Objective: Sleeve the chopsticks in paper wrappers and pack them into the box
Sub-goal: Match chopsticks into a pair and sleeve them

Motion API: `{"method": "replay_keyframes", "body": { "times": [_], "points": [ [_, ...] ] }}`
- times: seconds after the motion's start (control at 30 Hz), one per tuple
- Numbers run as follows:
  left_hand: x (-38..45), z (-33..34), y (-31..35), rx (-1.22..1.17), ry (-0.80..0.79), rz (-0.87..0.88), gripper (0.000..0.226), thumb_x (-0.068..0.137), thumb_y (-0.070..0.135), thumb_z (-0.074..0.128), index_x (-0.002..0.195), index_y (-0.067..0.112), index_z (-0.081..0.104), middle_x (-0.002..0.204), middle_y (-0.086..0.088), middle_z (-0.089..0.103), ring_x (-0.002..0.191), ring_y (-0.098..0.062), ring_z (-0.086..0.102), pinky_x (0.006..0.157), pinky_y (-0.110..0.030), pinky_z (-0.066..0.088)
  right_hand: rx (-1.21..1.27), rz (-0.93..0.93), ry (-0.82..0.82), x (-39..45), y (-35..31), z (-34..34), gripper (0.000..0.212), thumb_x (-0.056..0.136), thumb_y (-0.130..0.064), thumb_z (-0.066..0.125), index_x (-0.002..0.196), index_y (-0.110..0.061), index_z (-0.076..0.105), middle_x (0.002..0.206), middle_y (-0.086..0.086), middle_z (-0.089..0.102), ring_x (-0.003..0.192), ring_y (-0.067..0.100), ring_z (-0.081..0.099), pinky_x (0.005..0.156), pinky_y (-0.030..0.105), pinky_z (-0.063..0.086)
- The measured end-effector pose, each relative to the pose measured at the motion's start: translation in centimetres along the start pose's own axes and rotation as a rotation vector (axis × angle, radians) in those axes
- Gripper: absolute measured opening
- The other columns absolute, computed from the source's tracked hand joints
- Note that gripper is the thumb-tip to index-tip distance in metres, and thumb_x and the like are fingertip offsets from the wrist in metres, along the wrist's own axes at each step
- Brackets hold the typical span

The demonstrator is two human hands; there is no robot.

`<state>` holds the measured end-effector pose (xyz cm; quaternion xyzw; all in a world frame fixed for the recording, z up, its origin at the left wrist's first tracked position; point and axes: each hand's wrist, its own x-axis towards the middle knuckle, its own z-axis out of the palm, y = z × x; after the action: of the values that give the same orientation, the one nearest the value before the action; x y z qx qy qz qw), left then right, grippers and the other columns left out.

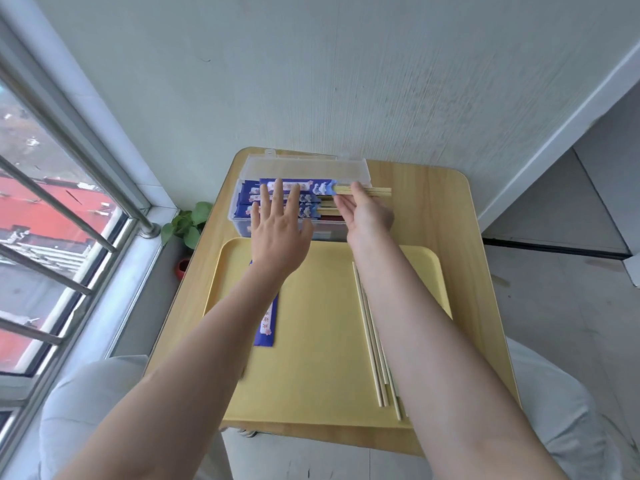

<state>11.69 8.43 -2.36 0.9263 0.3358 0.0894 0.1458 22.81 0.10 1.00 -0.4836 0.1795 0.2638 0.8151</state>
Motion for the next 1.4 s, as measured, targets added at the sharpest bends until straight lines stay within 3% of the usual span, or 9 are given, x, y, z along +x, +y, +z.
{"method": "replay_keyframes", "body": {
  "times": [0.17,0.33,0.4,0.57,0.77,0.87,0.93,1.13,1.4],
  "points": [
    [1.4,0.5,-1.6,0.087,-0.066,-0.026,0.063,0.105,0.055,0.022,0.161,0.030,0.008,0.169,-0.004,0.004,0.155,-0.032,-0.004,0.125,-0.048,-0.001,-0.121,0.016,-0.031,1.2,0.0,0.7,0.030,0.091,-0.013,0.074,0.111,0.005,0.062,0.093,0.020,0.072,0.077,0.026,0.076,0.075,0.032,0.063],
    [1.5,0.6,-1.9,0.086,-0.032,-0.026,0.058,0.104,0.053,0.025,0.156,0.028,0.023,0.164,-0.006,0.019,0.154,-0.034,0.005,0.124,-0.050,0.002,-0.511,-0.258,0.091,1.5,-1.7,-1.0,0.036,0.100,-0.016,0.056,0.132,0.001,0.056,0.065,0.000,0.070,0.061,0.018,0.073,0.076,0.034,0.063],
    [1.5,0.6,-1.8,0.094,-0.025,-0.068,0.060,0.104,0.054,0.025,0.156,0.025,0.024,0.164,-0.010,0.019,0.154,-0.034,0.005,0.124,-0.049,0.002,-0.691,-0.386,0.099,1.6,-1.5,-1.3,0.042,0.097,-0.011,0.047,0.138,-0.003,0.053,0.082,0.004,0.075,0.064,0.017,0.073,0.072,0.029,0.061],
    [2.1,0.3,-1.8,0.140,-0.056,-0.073,0.065,0.103,0.057,0.021,0.158,0.023,0.022,0.164,-0.012,0.019,0.153,-0.033,0.006,0.123,-0.049,0.002,-1.197,-0.734,0.042,1.5,-0.6,-1.8,0.036,0.097,-0.011,0.045,0.126,-0.011,0.067,0.124,0.006,0.067,0.110,0.023,0.065,0.082,0.023,0.044],
    [1.2,-1.0,-2.2,0.014,0.030,-0.040,0.057,0.104,0.049,0.033,0.154,0.022,0.033,0.164,-0.012,0.020,0.153,-0.030,0.011,0.123,-0.046,0.007,-1.268,-0.842,-0.043,-0.3,0.4,-2.3,0.031,0.096,-0.006,0.048,0.116,-0.010,0.071,0.121,0.002,0.068,0.108,0.018,0.062,0.077,0.018,0.038],
    [-1.7,-1.3,-2.4,-0.112,0.250,-0.084,0.030,0.100,0.031,0.047,0.116,0.011,0.062,0.127,-0.013,0.055,0.114,-0.033,0.053,0.093,-0.043,0.041,-1.274,-0.857,-0.099,-2.1,1.7,-3.1,0.024,0.094,-0.005,0.050,0.104,-0.009,0.071,0.110,0.003,0.067,0.096,0.018,0.062,0.070,0.022,0.037],
    [-3.8,-1.3,-2.5,-0.148,0.187,-0.188,0.024,0.098,0.027,0.047,0.096,0.008,0.061,0.106,-0.010,0.059,0.089,-0.031,0.057,0.074,-0.040,0.047,-1.339,-0.769,-0.211,-3.1,3.1,-3.9,0.022,0.094,-0.006,0.051,0.100,-0.011,0.071,0.104,0.003,0.069,0.092,0.021,0.063,0.069,0.026,0.040],
    [-10.1,-0.1,-4.3,-0.047,-0.055,-0.366,0.026,0.098,0.033,0.051,0.114,0.015,0.060,0.113,-0.008,0.051,0.107,-0.029,0.054,0.071,-0.036,0.044,-1.692,-0.516,-0.601,-6.9,9.8,-6.3,0.028,0.096,-0.028,0.058,0.123,-0.024,0.066,0.114,0.007,0.053,0.108,0.028,0.055,0.087,0.036,0.049],
    [-12.6,1.5,-6.2,-0.117,-0.047,-0.238,0.032,0.099,0.023,0.052,0.129,0.023,0.063,0.118,-0.004,0.053,0.115,-0.024,0.048,0.079,-0.032,0.045,-1.861,-0.616,-0.487,-10.3,13.1,-7.9,0.063,0.082,-0.046,0.072,0.137,-0.026,0.050,0.125,0.009,0.041,0.117,0.030,0.039,0.089,0.038,0.039]
  ]
}}
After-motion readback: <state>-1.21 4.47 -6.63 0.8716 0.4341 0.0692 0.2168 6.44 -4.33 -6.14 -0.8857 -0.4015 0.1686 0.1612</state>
